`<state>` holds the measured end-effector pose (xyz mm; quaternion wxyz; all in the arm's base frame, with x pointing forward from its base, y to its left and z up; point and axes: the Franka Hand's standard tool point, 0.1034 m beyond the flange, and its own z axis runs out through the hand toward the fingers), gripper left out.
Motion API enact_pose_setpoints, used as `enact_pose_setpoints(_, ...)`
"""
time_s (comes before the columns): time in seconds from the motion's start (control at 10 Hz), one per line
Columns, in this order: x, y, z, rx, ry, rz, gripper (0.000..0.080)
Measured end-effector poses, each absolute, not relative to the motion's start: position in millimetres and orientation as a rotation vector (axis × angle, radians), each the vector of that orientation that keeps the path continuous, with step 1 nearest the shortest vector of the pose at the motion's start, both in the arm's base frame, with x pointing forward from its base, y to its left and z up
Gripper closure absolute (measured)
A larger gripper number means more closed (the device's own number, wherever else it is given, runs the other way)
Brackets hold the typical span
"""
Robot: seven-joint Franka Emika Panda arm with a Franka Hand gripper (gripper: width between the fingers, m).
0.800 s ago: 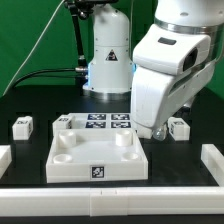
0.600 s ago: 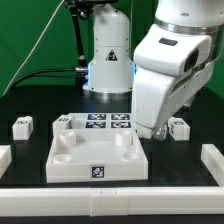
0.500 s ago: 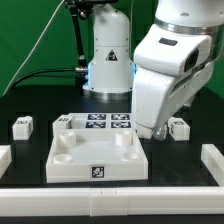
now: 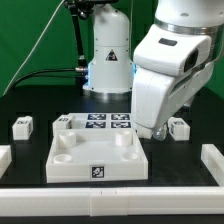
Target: Assemble one leg
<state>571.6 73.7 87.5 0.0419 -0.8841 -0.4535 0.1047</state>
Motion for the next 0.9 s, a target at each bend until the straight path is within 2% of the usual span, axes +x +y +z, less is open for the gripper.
enact_pose_setpoints(0.2, 572, 75, 84.8, -2.700, -1.433, 0.275, 0.0150)
enact_pose_setpoints(0.5, 535, 73, 71.7, -2.583, -1.737, 0.141, 0.0150)
enact_pose_setpoints(0.7, 512, 58, 63.6, -2.503, -1.836, 0.165, 0.0150)
enact_pose_setpoints(0.9, 512, 51, 65.0, -2.504, -1.836, 0.168, 0.0150)
